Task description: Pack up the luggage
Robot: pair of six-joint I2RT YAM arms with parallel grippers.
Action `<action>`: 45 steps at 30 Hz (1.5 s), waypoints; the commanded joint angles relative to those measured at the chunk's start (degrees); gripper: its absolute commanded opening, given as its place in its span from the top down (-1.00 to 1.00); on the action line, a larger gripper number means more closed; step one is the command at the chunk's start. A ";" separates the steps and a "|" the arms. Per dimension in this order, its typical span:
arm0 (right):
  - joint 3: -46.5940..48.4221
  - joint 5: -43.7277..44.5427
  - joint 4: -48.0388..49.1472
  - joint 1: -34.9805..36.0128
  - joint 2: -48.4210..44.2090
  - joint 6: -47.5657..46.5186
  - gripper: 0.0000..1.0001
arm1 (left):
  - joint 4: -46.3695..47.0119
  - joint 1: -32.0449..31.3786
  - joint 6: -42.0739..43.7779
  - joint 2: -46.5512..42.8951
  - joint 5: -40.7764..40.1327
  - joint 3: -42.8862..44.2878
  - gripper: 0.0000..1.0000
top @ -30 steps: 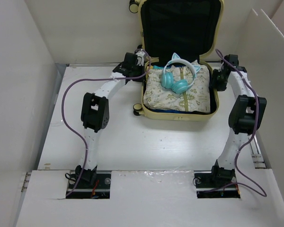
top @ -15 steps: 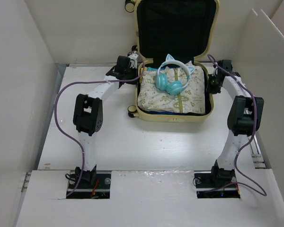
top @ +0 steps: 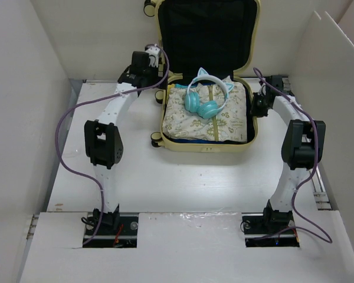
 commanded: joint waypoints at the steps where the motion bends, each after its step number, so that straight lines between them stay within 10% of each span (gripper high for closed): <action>1: -0.20 -13.18 7.17 1.60 1.19 6.86 1.00 | 9.71 0.14 5.77 -9.36 -3.84 6.13 -1.00; 7: 1.98 -15.54 7.17 2.13 2.41 6.86 1.00 | 50.84 0.14 13.70 -7.90 -3.51 -0.48 -1.00; 12: 6.82 -18.26 4.46 2.65 4.70 6.33 1.00 | 52.18 0.14 4.31 10.03 -0.69 24.12 -1.00; 24: 10.69 -18.80 -3.29 2.65 4.71 -0.09 1.00 | 73.62 -0.91 -1.24 28.58 -13.26 32.48 -1.00; 29: 10.69 -16.35 -3.81 2.13 4.71 -1.49 1.00 | 79.43 0.32 -1.77 30.71 -7.47 32.50 -0.38; 34: 10.00 -15.11 -3.82 2.13 4.18 -0.79 1.00 | 86.45 1.37 0.59 30.19 0.43 28.81 0.96; 45: 3.14 -14.40 2.41 0.99 -0.39 3.33 1.00 | 107.28 1.38 11.58 12.56 22.33 -3.39 1.00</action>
